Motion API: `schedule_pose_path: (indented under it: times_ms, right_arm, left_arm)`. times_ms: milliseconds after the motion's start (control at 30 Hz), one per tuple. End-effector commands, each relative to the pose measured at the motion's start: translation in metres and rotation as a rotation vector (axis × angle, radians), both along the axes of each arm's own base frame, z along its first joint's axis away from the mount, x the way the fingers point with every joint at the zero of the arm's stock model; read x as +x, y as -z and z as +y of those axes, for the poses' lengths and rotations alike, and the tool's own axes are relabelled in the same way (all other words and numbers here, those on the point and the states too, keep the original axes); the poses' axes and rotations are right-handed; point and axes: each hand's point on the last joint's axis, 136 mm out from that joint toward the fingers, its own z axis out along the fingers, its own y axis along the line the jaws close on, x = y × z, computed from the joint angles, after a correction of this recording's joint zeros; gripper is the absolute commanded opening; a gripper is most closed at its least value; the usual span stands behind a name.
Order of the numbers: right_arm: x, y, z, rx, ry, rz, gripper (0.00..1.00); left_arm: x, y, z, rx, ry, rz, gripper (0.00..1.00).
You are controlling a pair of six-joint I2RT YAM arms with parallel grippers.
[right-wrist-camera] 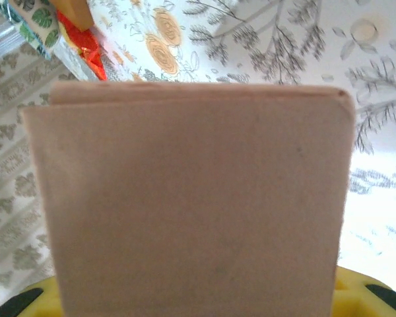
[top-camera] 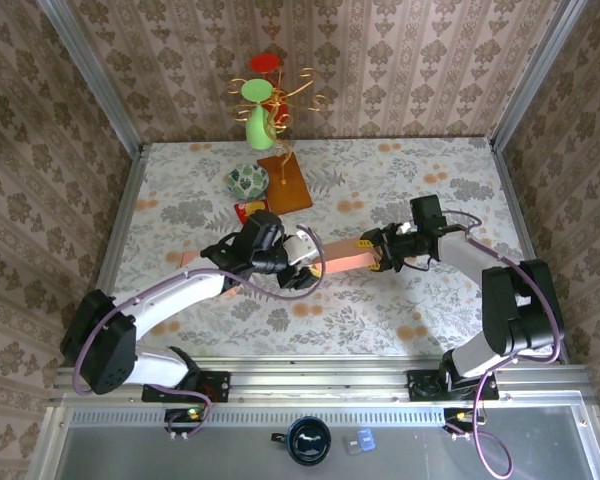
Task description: Fold the paper box
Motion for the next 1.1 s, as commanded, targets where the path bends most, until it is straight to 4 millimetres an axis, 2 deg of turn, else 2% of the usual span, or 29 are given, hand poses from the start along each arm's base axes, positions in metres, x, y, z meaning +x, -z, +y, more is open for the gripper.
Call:
schedule_pose_path:
  times_ms: [0, 67, 233, 333, 467, 567, 733, 900, 1067]
  right_arm:
    - [-0.023, -0.002, 0.003, 0.062, 0.043, 0.178, 0.36]
    - [-0.028, 0.003, 0.003, 0.065, 0.051, 0.217, 0.36]
    - [-0.034, 0.004, 0.007, 0.07, 0.057, 0.266, 0.36]
    - [-0.037, 0.005, 0.01, 0.073, 0.066, 0.296, 0.37]
    - [-0.042, 0.016, 0.016, 0.1, 0.076, 0.363, 0.37]
    - [-0.04, 0.019, 0.021, 0.131, 0.096, 0.381, 0.37]
    - [-0.042, 0.025, 0.023, 0.155, 0.106, 0.422, 0.39]
    - [-0.045, 0.04, 0.019, 0.151, 0.128, 0.462, 0.45]
    - [-0.038, 0.042, 0.018, 0.155, 0.147, 0.454, 0.53]
  left_arm:
    - [0.001, 0.018, 0.001, 0.091, 0.075, -0.098, 0.67]
    - [0.001, 0.022, -0.002, 0.115, 0.095, -0.107, 0.7]
    - [0.01, 0.034, -0.006, 0.172, 0.083, -0.127, 0.7]
    - [0.013, 0.035, -0.012, 0.172, 0.086, -0.141, 0.7]
    - [0.001, 0.036, -0.024, 0.171, 0.151, -0.153, 0.7]
    - [-0.004, 0.043, -0.028, 0.199, 0.178, -0.155, 0.69]
    - [-0.002, 0.049, -0.028, 0.233, 0.183, -0.15, 0.64]
    - [-0.005, 0.054, -0.028, 0.287, 0.219, -0.101, 0.54]
    - [-0.012, 0.061, -0.028, 0.311, 0.25, -0.037, 0.46]
